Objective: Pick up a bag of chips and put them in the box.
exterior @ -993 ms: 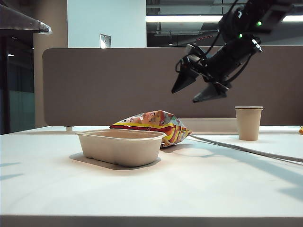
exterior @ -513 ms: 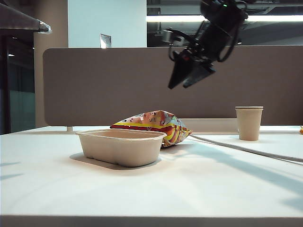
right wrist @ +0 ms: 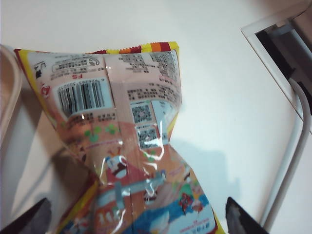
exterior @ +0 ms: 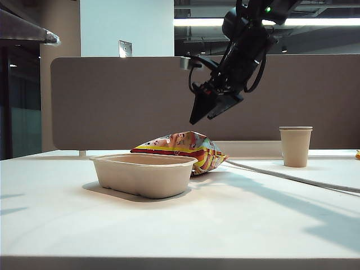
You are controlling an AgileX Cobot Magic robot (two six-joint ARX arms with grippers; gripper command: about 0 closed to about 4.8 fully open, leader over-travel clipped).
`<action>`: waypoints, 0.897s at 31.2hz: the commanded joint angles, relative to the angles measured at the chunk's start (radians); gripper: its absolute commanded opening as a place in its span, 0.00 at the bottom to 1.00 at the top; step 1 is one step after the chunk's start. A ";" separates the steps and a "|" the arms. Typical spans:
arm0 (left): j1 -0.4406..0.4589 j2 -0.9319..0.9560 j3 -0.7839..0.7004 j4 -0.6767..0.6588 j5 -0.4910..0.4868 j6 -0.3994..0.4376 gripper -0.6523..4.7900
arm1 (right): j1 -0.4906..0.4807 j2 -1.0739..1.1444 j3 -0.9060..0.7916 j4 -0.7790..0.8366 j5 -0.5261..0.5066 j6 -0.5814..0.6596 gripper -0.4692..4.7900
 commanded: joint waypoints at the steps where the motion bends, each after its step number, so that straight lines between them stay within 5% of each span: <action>1: 0.000 -0.002 0.003 -0.002 0.008 0.004 1.00 | 0.002 0.010 0.006 0.045 -0.023 0.016 1.00; 14: -0.001 -0.002 0.003 -0.013 0.074 0.124 1.00 | -0.001 0.069 0.006 0.098 -0.022 0.024 1.00; 28: -0.032 0.227 0.179 -0.042 0.042 0.109 1.00 | -0.002 0.095 0.006 0.141 -0.019 0.043 1.00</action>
